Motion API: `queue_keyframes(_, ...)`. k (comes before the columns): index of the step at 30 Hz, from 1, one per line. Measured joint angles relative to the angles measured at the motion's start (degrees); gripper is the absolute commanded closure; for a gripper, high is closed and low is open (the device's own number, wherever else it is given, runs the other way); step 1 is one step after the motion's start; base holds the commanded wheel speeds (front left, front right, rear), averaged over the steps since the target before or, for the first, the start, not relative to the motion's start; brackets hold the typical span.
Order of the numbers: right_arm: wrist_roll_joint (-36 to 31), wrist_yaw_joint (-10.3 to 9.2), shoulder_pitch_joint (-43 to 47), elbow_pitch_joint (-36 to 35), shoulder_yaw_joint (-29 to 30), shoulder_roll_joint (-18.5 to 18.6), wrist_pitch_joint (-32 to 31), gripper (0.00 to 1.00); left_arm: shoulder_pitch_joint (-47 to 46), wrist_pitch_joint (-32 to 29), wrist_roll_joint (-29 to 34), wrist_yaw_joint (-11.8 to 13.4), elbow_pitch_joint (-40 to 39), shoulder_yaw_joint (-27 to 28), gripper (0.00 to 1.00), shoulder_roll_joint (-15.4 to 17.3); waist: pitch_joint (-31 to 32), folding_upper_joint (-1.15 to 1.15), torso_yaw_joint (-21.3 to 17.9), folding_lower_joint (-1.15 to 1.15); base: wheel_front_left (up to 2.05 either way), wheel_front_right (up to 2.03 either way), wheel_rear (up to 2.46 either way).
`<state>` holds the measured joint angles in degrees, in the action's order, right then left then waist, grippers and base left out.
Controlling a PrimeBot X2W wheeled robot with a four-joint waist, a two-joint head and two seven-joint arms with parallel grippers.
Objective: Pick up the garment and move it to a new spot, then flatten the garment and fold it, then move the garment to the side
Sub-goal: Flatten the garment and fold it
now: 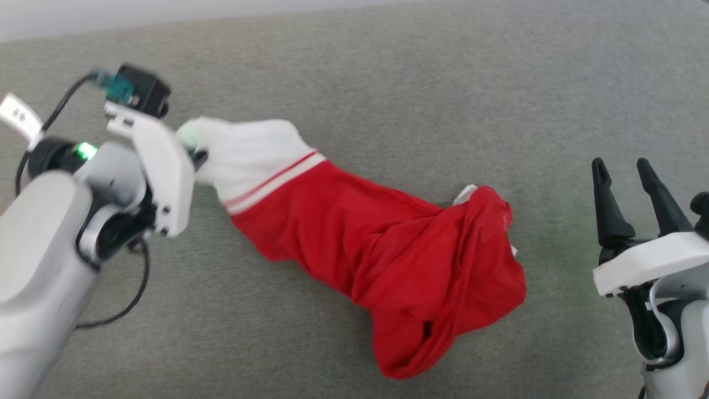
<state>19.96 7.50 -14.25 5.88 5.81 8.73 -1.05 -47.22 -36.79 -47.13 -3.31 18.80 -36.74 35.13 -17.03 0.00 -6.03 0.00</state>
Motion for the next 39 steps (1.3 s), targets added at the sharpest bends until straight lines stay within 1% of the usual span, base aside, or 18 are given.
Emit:
queue_keyframes(3,-0.45,0.00,0.74,-0.77,0.09,0.01,-1.01,0.00,4.37,0.02,-0.37,2.74,-3.22,1.02,1.00,3.18,0.85,0.00,1.46,0.00,0.00,0.00,0.00)
queue_keyframes(5,-0.56,0.00,0.92,-1.38,0.25,-0.07,-1.57,0.00,6.64,0.33,-0.46,4.11,-4.37,1.77,1.00,5.03,1.34,0.00,2.32,0.00,0.00,0.00,0.00)
queue_keyframes(11,-0.86,0.00,1.18,-2.69,0.10,-0.13,-2.91,0.00,11.03,1.04,-1.30,7.57,-3.80,3.54,1.00,8.73,2.29,0.00,3.83,0.00,0.00,0.00,0.00)
queue_keyframes(13,-0.86,0.00,1.35,-3.02,0.02,-0.14,-3.10,0.00,12.24,1.25,-1.52,8.56,-2.63,3.98,1.00,9.42,2.37,0.00,3.92,0.00,0.00,0.00,0.00)
queue_keyframes(16,-0.82,0.00,1.41,-3.22,-0.08,-0.18,-3.50,0.00,13.71,1.94,-2.44,9.14,-0.52,4.79,1.00,9.82,2.34,0.00,3.94,0.00,0.00,0.00,0.00)
queue_keyframes(19,-0.77,0.00,1.58,-3.27,0.00,-0.18,-3.87,0.00,14.70,2.40,-3.67,9.03,1.36,5.28,1.00,9.24,2.28,0.00,3.98,0.00,0.00,0.00,0.00)
queue_keyframes(21,-0.77,0.00,1.65,-3.30,-0.01,-0.22,-4.00,0.00,14.83,3.13,-4.35,8.80,2.34,5.57,0.99,8.31,2.23,0.00,4.01,0.00,0.00,0.00,0.00)
queue_keyframes(22,-0.76,0.00,1.64,-3.32,-0.10,-0.21,-4.08,0.00,14.83,3.58,-4.79,8.76,2.69,5.64,0.78,7.97,2.24,0.00,4.05,0.00,0.00,0.00,0.00)
queue_keyframes(23,-0.76,0.00,1.64,-3.32,-0.23,-0.21,-4.26,0.00,14.82,4.09,-4.81,8.48,2.92,5.63,0.54,7.81,2.24,0.00,4.09,0.00,0.00,0.00,0.00)
queue_keyframes(24,-0.75,0.00,1.64,-3.33,-0.35,-0.19,-4.55,0.00,14.80,4.77,-4.82,8.35,3.10,5.82,0.13,7.58,2.25,0.00,4.13,0.00,0.00,0.00,0.00)
queue_keyframes(25,-0.75,0.00,1.64,-3.34,-0.59,-0.16,-4.63,0.00,14.77,5.35,-4.88,8.35,3.23,6.04,0.00,7.26,2.25,0.00,4.19,0.00,0.00,0.00,0.00)
queue_keyframes(29,-0.51,0.00,1.61,-3.32,-1.41,0.03,-5.37,0.00,14.74,8.18,-4.97,8.10,3.03,6.38,0.00,6.13,2.45,0.00,4.65,0.00,0.00,0.00,0.00)
queue_keyframes(32,-0.32,-0.01,1.60,-3.28,-2.07,0.30,-5.86,0.00,14.93,11.46,-4.69,7.84,2.04,6.89,0.00,5.60,2.68,0.00,5.19,0.00,0.00,0.00,0.00)
queue_keyframes(37,0.57,-0.01,1.81,-3.36,-4.16,1.04,-7.27,0.00,17.69,18.60,-2.86,7.62,-0.94,7.46,0.00,4.68,3.07,0.00,6.42,0.00,0.00,0.00,0.00)
queue_keyframes(38,1.02,0.00,1.96,-3.47,-5.04,1.16,-8.14,0.00,18.98,21.63,-1.93,8.00,-2.27,7.66,0.00,4.69,3.20,0.00,6.95,0.00,0.00,0.00,0.00)
queue_keyframes(39,1.20,0.00,1.99,-3.59,-5.49,1.35,-8.40,0.00,19.66,23.27,-1.20,8.40,-3.01,7.59,0.00,4.67,3.26,0.00,7.23,0.00,0.00,0.00,0.00)
